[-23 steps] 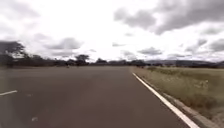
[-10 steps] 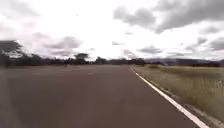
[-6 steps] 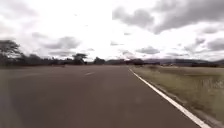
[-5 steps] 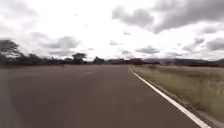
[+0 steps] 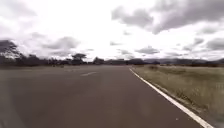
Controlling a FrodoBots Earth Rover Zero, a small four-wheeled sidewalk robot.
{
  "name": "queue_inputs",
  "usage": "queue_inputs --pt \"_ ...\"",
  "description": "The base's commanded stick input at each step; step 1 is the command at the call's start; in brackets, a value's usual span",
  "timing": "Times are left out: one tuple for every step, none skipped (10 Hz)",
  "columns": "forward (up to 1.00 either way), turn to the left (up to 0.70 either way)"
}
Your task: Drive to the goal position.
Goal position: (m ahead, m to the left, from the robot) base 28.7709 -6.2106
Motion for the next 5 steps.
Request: queue_inputs --pt "0.70 0.00" --pt "0.70 0.00" --pt "0.70 0.00" --pt "0.70 0.00" --pt "0.70 0.00"
